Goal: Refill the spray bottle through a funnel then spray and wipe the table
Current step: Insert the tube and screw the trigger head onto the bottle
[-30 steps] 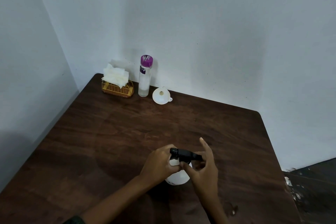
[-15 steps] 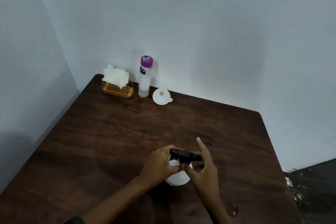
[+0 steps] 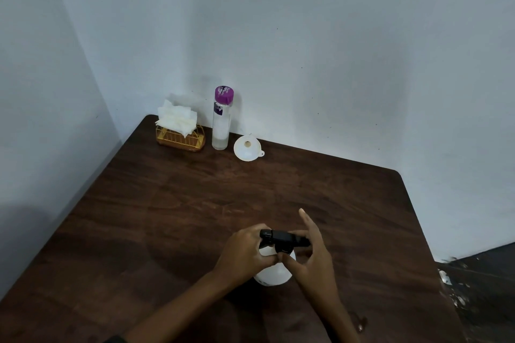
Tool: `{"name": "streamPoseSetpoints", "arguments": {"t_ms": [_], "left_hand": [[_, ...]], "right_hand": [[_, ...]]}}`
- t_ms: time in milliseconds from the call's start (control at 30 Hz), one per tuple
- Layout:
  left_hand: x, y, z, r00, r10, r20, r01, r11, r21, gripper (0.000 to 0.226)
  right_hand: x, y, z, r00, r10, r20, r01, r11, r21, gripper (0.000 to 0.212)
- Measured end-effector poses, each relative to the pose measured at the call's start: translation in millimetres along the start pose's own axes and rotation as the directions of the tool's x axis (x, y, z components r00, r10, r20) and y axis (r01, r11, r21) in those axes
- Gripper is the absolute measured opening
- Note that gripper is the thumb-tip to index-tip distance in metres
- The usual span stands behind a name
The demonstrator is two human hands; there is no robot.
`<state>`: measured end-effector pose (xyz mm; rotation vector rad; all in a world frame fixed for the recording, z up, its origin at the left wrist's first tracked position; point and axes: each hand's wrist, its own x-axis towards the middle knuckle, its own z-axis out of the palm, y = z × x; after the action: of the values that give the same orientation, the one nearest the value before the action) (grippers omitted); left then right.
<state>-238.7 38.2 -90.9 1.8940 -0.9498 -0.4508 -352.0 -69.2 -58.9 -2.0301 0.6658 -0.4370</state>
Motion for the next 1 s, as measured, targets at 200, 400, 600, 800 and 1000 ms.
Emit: {"name": "streamPoseSetpoints", "arguments": {"t_ms": [200, 400, 600, 800, 1000], "left_hand": [[0, 0, 0, 1.0, 0.008, -0.023, -0.008, 1.0, -0.003, 0.025], [0, -1, 1, 0.999, 0.024, -0.028, -0.024, 1.0, 0.014, 0.027], [2, -1, -2, 0.999, 0.018, 0.045, -0.015, 0.997, -0.08, 0.024], [3, -4, -2, 0.997, -0.005, 0.083, 0.014, 0.993, -0.114, 0.02], [-2, -3, 3, 0.999, -0.013, 0.04, 0.017, 0.993, -0.114, 0.03]], "right_hand": [[-1, 3, 1, 0.999, -0.002, -0.051, 0.002, 1.0, -0.001, 0.08], [-2, 3, 7, 0.992, 0.043, -0.119, -0.033, 0.996, 0.086, 0.065], [1, 7, 4, 0.992, 0.123, -0.027, -0.114, 0.968, 0.225, 0.08], [3, 21, 5, 0.976, 0.189, 0.11, -0.214, 0.93, 0.299, 0.049], [0, 25, 10, 0.983, 0.182, 0.007, -0.177, 0.943, 0.283, 0.035]]}}
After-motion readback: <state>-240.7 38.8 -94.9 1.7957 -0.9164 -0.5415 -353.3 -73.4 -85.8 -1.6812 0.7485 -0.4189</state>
